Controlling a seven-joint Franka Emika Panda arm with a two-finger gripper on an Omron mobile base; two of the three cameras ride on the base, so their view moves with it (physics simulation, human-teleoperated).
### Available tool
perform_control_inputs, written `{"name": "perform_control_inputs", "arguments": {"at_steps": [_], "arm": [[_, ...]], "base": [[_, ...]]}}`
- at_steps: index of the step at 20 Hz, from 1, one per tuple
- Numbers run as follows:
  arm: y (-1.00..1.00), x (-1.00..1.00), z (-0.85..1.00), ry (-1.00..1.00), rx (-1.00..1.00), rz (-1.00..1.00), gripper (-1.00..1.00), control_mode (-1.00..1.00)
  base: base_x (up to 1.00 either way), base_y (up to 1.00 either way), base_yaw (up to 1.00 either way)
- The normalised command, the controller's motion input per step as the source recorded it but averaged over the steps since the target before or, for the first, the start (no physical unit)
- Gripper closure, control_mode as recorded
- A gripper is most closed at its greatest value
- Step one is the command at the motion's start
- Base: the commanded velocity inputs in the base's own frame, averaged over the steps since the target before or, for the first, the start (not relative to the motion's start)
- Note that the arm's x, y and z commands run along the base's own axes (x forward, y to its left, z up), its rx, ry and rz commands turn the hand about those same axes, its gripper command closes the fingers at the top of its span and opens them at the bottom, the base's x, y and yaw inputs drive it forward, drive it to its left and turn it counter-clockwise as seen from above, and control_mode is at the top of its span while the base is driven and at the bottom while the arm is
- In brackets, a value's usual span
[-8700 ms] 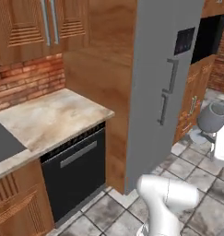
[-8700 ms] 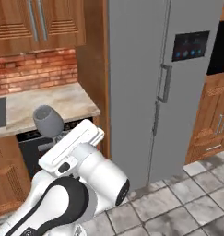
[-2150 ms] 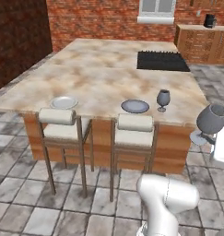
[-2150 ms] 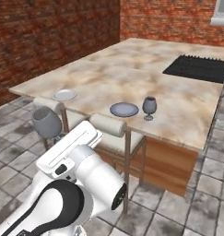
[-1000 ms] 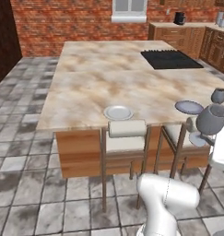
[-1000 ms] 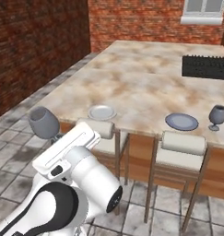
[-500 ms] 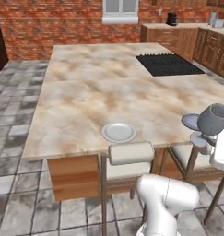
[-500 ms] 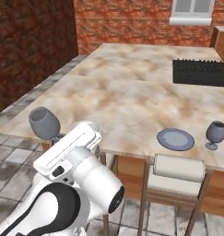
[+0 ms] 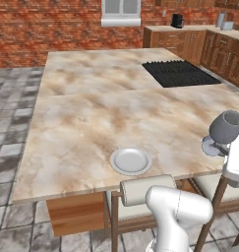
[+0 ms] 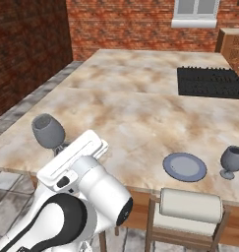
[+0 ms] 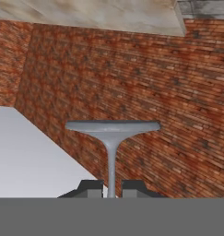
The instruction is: Retrieve the wine glasses from the counter and place one next to each plate.
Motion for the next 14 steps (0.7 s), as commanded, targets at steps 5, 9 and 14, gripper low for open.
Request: {"name": "perform_control_inputs", "arguments": {"at_steps": [5, 9, 14], "arm": [[0.00, 0.00, 0.00, 0.00, 0.00, 0.00, 1.00, 1.00], [0.00, 0.00, 0.00, 0.00, 0.00, 0.00, 1.00, 1.00], [0.00, 0.39, 0.00, 0.06, 0.00, -0.03, 1.00, -1.00]], "base": [[0.74, 0.06, -0.18], [0.47, 0.00, -0.14], [0.24, 0.00, -0.05]]}}
